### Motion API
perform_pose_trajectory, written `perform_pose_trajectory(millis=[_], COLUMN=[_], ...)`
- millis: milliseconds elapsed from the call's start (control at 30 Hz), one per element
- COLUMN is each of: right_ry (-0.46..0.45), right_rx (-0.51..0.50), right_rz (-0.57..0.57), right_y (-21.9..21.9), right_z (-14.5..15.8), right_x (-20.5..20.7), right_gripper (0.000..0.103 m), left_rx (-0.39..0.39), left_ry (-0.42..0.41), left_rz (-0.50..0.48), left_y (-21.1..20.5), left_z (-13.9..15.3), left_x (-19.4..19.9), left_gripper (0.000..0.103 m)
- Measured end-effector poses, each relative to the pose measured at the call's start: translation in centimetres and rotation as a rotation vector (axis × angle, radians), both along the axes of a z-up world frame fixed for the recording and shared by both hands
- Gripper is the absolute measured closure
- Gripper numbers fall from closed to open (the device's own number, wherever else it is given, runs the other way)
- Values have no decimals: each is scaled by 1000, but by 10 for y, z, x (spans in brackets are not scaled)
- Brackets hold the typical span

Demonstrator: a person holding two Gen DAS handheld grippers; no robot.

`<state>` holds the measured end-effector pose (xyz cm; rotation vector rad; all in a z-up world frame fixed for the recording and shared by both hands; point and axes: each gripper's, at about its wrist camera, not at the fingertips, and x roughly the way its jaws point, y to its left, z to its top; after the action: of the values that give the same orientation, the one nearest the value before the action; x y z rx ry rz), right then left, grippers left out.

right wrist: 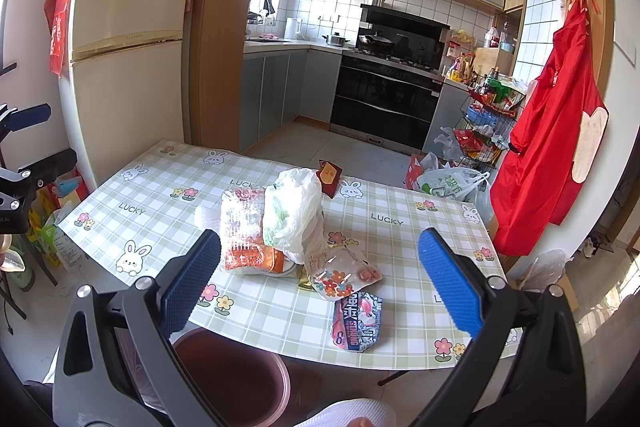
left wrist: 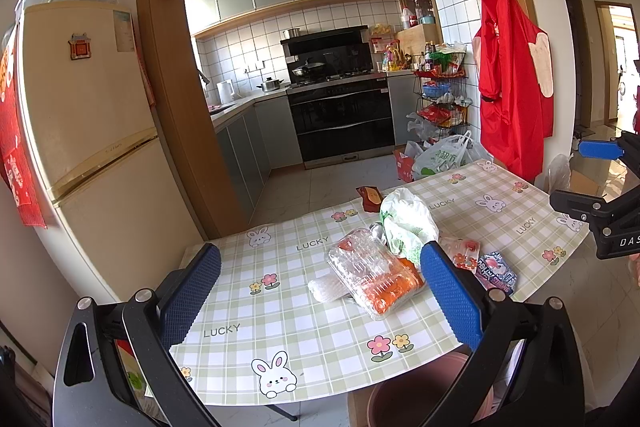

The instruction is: Collect trash

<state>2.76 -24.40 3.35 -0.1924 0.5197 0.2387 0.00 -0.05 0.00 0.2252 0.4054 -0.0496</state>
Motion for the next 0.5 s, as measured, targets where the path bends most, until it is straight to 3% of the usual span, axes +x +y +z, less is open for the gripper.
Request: perform_pose_trajectory(millis=[500], right_ry=[0], right_rx=[-1], right_rz=[0], right_y=[-3], right_z=[0], right_x=[-1], right_gripper=[6], left_rx=[0], left_ry=[1], left_rz=[2], left_y=[2], left_z=[-3], left_x=[0], left_gripper=[5])
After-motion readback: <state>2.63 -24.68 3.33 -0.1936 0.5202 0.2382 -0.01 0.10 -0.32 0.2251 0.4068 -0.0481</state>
